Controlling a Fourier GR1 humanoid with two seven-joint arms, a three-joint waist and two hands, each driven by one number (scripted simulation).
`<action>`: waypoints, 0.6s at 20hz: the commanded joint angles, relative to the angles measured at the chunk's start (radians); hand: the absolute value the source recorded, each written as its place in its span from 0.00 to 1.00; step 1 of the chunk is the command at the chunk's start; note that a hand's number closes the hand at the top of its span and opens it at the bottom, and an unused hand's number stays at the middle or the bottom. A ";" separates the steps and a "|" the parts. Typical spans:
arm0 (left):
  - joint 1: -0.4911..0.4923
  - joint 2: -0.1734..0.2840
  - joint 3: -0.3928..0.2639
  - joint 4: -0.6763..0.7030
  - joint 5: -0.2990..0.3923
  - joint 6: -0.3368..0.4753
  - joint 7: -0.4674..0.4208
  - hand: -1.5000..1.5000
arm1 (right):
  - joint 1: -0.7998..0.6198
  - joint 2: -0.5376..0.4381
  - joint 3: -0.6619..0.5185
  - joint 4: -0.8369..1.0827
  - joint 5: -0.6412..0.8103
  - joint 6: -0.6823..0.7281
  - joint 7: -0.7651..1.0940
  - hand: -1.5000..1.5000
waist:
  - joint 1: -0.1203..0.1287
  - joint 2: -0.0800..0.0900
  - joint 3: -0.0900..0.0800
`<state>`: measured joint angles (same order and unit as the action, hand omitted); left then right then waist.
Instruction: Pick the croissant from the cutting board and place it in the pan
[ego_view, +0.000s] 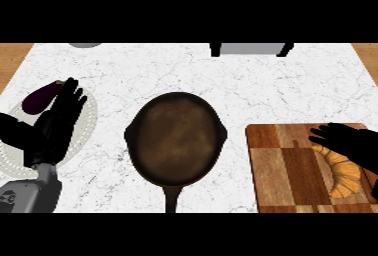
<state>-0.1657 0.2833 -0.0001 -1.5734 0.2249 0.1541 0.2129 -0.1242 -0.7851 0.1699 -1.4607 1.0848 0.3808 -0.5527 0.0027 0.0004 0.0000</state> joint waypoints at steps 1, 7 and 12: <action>0.044 -0.010 0.005 -0.063 -0.023 -0.009 0.028 0.50 | 0.030 0.048 -0.026 0.037 0.041 -0.048 -0.036 0.00 | -0.001 -0.001 0.000; 0.010 -0.044 0.012 -0.065 -0.051 0.001 0.050 0.50 | -0.032 0.141 -0.005 0.125 0.110 -0.036 -0.034 0.00 | 0.001 0.000 0.000; 0.018 -0.021 0.067 -0.020 -0.016 -0.068 0.004 0.50 | -0.020 0.184 0.030 0.150 0.151 -0.097 -0.088 1.00 | 0.000 0.000 0.000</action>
<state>-0.1432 0.2460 0.0390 -1.5795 0.1917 0.1127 0.1998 -0.1661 -0.6430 0.1713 -1.3475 1.2028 0.3630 -0.5967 0.0028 -0.0010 -0.0023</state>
